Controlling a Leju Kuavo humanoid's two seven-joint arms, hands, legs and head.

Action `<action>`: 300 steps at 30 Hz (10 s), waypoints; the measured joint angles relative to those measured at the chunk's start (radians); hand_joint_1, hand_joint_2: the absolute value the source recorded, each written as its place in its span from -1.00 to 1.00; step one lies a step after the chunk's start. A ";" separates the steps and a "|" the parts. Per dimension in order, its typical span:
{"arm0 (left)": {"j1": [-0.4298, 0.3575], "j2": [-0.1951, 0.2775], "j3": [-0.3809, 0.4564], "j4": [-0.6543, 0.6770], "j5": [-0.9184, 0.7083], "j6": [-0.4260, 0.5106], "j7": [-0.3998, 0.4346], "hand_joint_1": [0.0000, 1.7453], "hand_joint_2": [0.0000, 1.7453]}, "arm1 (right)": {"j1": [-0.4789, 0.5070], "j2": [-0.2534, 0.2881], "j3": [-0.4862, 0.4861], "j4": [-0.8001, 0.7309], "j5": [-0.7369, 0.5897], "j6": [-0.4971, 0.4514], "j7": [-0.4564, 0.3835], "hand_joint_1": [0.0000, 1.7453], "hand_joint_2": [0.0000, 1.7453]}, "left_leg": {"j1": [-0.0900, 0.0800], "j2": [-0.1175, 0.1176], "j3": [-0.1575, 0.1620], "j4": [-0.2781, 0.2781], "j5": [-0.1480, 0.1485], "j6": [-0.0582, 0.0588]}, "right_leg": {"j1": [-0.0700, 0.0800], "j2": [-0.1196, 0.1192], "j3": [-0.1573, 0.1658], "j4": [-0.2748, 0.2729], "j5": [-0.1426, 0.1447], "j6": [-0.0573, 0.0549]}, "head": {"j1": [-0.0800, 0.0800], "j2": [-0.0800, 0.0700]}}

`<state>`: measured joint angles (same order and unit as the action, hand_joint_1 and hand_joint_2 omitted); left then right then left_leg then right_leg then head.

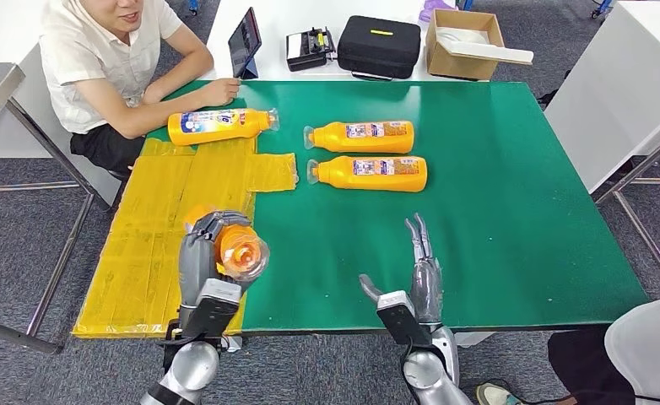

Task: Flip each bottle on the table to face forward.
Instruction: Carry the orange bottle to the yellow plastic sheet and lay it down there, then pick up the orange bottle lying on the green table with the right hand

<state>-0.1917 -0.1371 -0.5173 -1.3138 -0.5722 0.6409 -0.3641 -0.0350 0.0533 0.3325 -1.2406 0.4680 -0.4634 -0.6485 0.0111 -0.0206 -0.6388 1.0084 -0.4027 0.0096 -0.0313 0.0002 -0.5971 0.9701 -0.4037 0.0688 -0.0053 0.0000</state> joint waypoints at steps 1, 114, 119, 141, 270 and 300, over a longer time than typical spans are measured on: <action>0.000 0.000 0.000 0.000 -0.004 0.001 0.001 1.00 1.00 | 0.000 0.000 0.000 0.000 0.000 0.000 0.000 -1.00 1.00 | 0.000 0.000 0.000 0.000 0.000 0.000 | 0.000 0.000 0.000 0.000 0.000 0.000 | 0.000 0.000; -0.306 -0.072 -0.084 0.506 -0.426 -0.426 0.205 -1.00 1.00 | -0.007 0.058 -0.079 0.028 0.043 0.064 -0.047 -1.00 1.00 | 0.000 0.000 0.000 0.000 0.001 0.001 | 0.000 0.000 0.001 0.000 0.000 0.000 | 0.000 0.000; -0.246 -0.054 -0.095 0.390 -0.352 -0.412 0.172 -1.00 1.00 | 0.007 0.057 -0.079 0.028 0.033 0.055 -0.048 -1.00 1.00 | 0.000 0.000 0.000 0.000 0.000 0.001 | 0.000 0.000 0.000 0.000 0.000 0.000 | 0.000 0.000; -0.026 -0.006 -0.088 0.093 0.139 -0.401 -0.040 -1.00 1.00 | 0.095 0.075 -0.117 -0.140 -0.384 0.394 0.004 -1.00 -1.00 | 0.000 0.000 0.000 0.000 0.000 0.000 | 0.000 0.000 0.000 0.000 0.000 0.000 | 0.000 0.000; 0.092 -0.075 -0.123 0.121 0.671 -0.423 0.054 -1.00 1.00 | -0.382 -0.171 0.112 0.516 0.546 0.221 0.616 -1.00 1.00 | -0.001 0.002 0.012 0.000 0.000 0.002 | 0.000 0.001 0.009 -0.001 0.001 0.000 | 0.000 0.000; 0.079 -0.085 -0.114 0.132 0.649 -0.408 0.025 -1.00 1.00 | -0.425 -0.267 0.167 0.451 0.246 0.524 0.504 1.00 1.00 | -0.001 0.005 0.020 0.000 -0.004 0.002 | 0.000 0.005 0.010 -0.001 0.001 0.001 | 0.000 0.000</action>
<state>-0.1122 -0.2216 -0.6316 -1.1819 0.0763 0.2334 -0.3394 -0.4598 -0.2139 0.4991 -0.7891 0.7136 0.0609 -0.1445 0.0105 -0.0154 -0.6186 1.0086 -0.4067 0.0121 -0.0313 0.0051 -0.5871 0.9686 -0.4032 0.0695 -0.0052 0.0000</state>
